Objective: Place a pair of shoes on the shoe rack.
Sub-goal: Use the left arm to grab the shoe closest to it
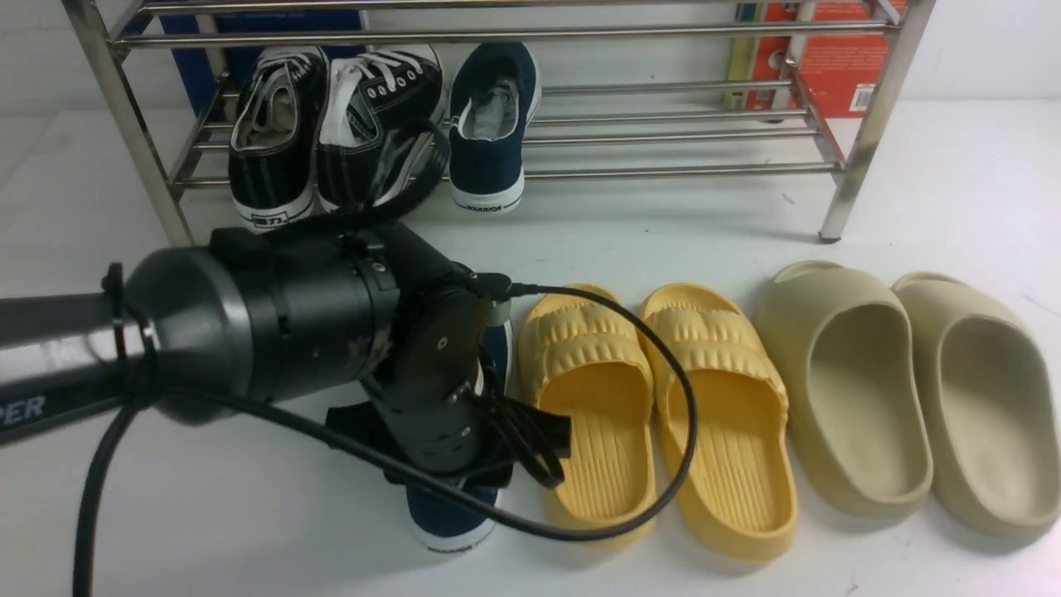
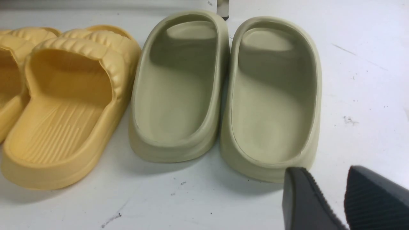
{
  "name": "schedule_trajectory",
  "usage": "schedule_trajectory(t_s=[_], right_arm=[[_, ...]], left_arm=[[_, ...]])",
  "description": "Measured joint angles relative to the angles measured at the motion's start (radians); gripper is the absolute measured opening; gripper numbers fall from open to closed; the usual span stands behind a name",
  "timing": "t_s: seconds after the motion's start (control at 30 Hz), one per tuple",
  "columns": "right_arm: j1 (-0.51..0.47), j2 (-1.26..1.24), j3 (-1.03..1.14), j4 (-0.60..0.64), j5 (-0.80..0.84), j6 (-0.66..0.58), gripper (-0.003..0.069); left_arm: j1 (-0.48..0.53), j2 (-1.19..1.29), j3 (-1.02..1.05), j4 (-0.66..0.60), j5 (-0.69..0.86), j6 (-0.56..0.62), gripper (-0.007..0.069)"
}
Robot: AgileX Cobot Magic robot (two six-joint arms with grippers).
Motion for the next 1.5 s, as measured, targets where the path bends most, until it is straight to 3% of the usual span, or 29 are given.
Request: schedule_trajectory(t_s=[0.13, 0.17, 0.2, 0.43, 0.73, 0.87, 1.17, 1.5], right_arm=[[0.000, 0.000, 0.000, 0.000, 0.000, 0.000, 0.0239], [0.000, 0.000, 0.000, 0.000, 0.000, 0.000, 0.0239], [0.000, 0.000, 0.000, 0.000, 0.000, 0.000, 0.0239], [0.000, 0.000, 0.000, 0.000, 0.000, 0.000, 0.0239], [0.000, 0.000, 0.000, 0.000, 0.000, 0.000, 0.0239], [0.000, 0.000, 0.000, 0.000, 0.000, 0.000, 0.0239], [0.000, 0.000, 0.000, 0.000, 0.000, 0.000, 0.0239], [0.000, 0.000, 0.000, 0.000, 0.000, 0.000, 0.0239]], left_arm=[[0.000, 0.002, 0.000, -0.001, 0.000, 0.000, 0.0088], [0.000, 0.001, 0.000, -0.001, -0.002, 0.000, 0.0020], [0.000, 0.001, 0.000, 0.000, -0.002, 0.000, 0.0011], [-0.001, -0.026, -0.002, 0.007, 0.026, 0.000, 0.0017], [-0.005, -0.260, -0.013, -0.004, 0.175, 0.084, 0.0017], [-0.006, -0.285, -0.120, -0.017, 0.297, 0.172, 0.0017], [-0.007, -0.227, -0.273, -0.027, 0.391, 0.280, 0.0017], [-0.012, -0.223, -0.055, -0.074, 0.278, 0.238, 0.0017]])
